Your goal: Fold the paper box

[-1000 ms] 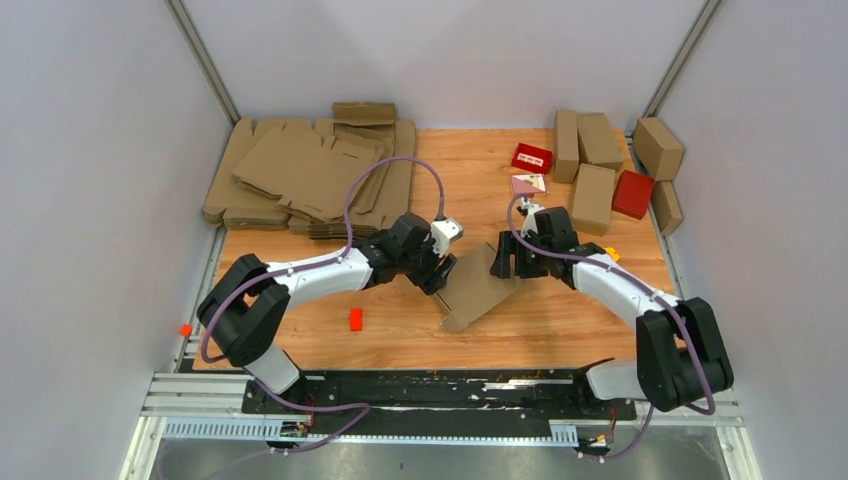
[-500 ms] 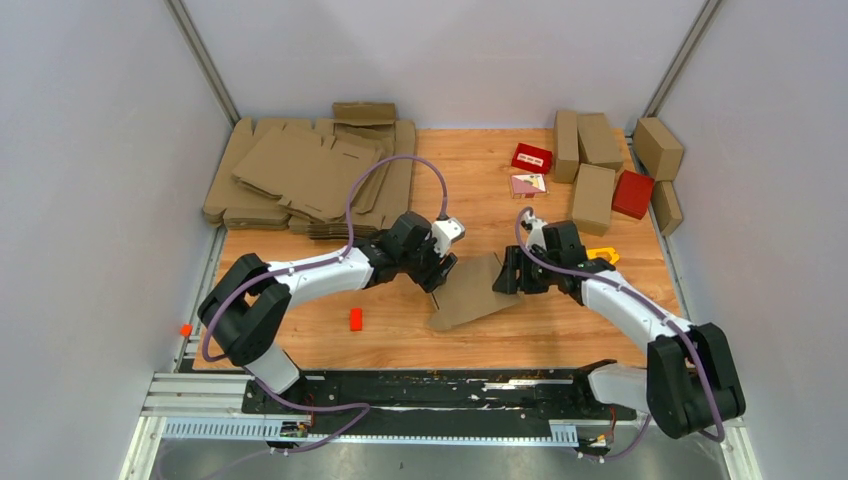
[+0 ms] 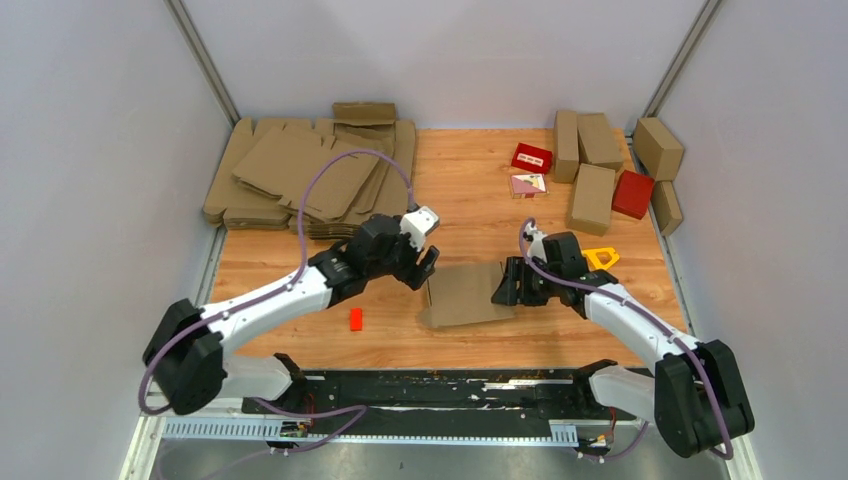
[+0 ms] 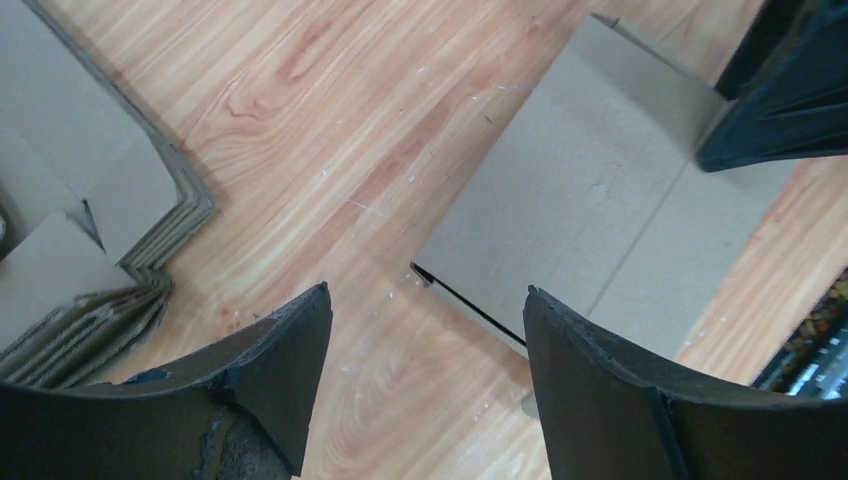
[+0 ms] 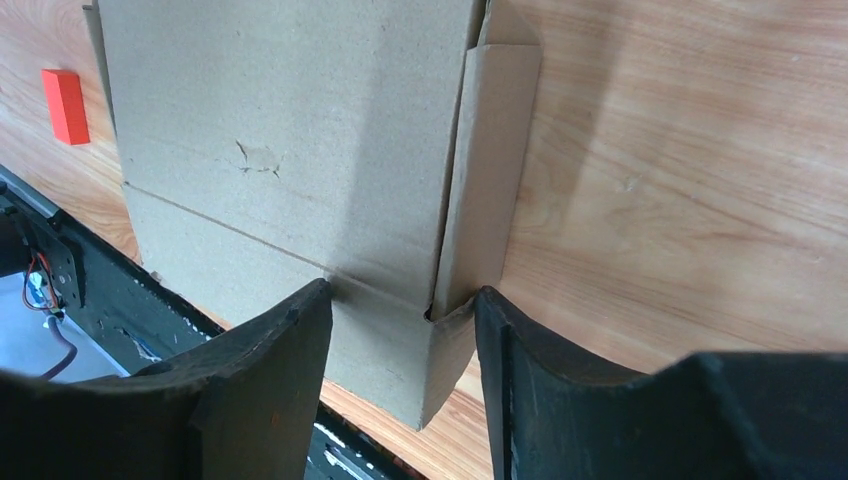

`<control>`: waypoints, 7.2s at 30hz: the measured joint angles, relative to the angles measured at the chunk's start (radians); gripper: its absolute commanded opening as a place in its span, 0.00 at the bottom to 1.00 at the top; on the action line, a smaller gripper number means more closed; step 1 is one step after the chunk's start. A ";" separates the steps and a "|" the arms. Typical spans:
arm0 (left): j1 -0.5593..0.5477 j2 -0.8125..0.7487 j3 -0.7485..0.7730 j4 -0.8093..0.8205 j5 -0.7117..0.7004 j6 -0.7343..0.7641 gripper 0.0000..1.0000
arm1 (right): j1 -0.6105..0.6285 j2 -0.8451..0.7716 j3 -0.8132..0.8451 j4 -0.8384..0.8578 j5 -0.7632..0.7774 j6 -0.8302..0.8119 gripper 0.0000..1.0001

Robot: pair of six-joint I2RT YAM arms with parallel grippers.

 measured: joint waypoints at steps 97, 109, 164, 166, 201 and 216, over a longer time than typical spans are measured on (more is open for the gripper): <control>0.025 -0.418 -0.581 0.181 0.168 -0.464 0.00 | -0.023 0.311 0.095 0.257 -0.228 0.062 0.21; -0.076 -0.253 -0.663 0.498 0.123 -0.563 0.00 | -0.054 0.435 0.093 0.292 -0.207 0.052 0.19; -0.112 0.124 -0.253 0.558 0.081 -0.567 0.51 | 0.012 -0.032 0.008 0.158 -0.166 0.077 0.72; -0.112 0.122 -0.257 0.562 0.079 -0.574 0.51 | 0.011 -0.032 0.008 0.179 -0.201 0.096 0.87; -0.208 0.039 -0.465 0.764 -0.110 -0.874 0.55 | 0.571 -0.141 0.259 -0.282 0.332 0.194 1.00; -0.273 0.072 -0.486 0.825 -0.286 -1.082 0.55 | 0.783 -0.017 0.348 -0.398 0.669 0.401 0.91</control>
